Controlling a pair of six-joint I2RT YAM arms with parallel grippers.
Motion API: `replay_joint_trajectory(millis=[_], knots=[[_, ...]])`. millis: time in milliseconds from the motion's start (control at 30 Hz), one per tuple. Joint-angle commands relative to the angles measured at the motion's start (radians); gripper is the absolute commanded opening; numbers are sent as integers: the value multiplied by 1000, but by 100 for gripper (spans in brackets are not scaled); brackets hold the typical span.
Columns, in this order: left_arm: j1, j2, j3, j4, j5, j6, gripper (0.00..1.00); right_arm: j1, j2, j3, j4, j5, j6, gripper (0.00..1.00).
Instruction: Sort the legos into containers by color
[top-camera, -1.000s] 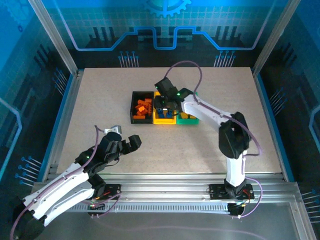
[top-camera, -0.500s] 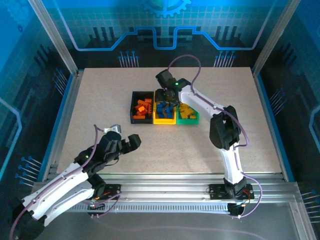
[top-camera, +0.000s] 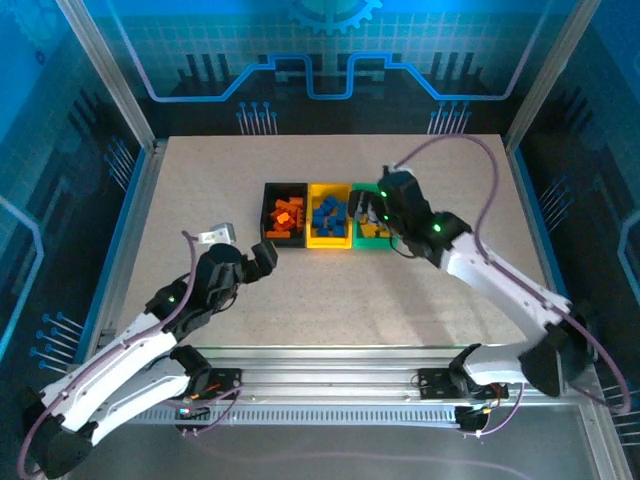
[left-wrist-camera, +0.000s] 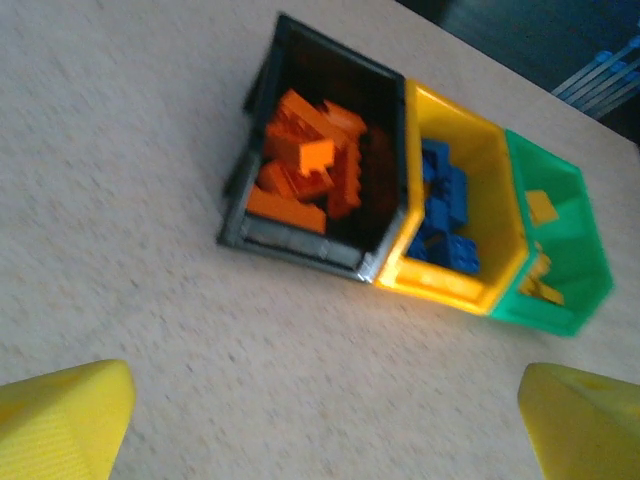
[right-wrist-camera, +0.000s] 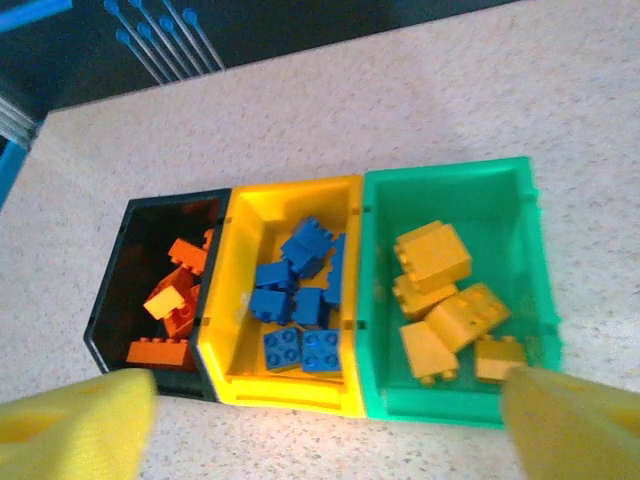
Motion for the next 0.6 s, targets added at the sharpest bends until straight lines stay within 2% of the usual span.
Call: replay_joint_trajectory(millis=[0,133,300,367,433,567], knots=[[32,75,20,124,-153,164,99,-17,-76,-155,126,63,-11,100],[146,202,55,230,-157,295,99,-51,-164,-238,96,50,16,100],[354,403,121,308,-121,471,99,-111,-232,-309,69,-9,16,99],[405,480,129,333,-120,526,99,-137,-255,-327,63,-21,16,97],[442,543,111,388,-101,559,99,-155,-278,-353,74,-16,4,100],[480,612,19,601,-102,637,99,-183,-358,-441,182,-12,-91,100]])
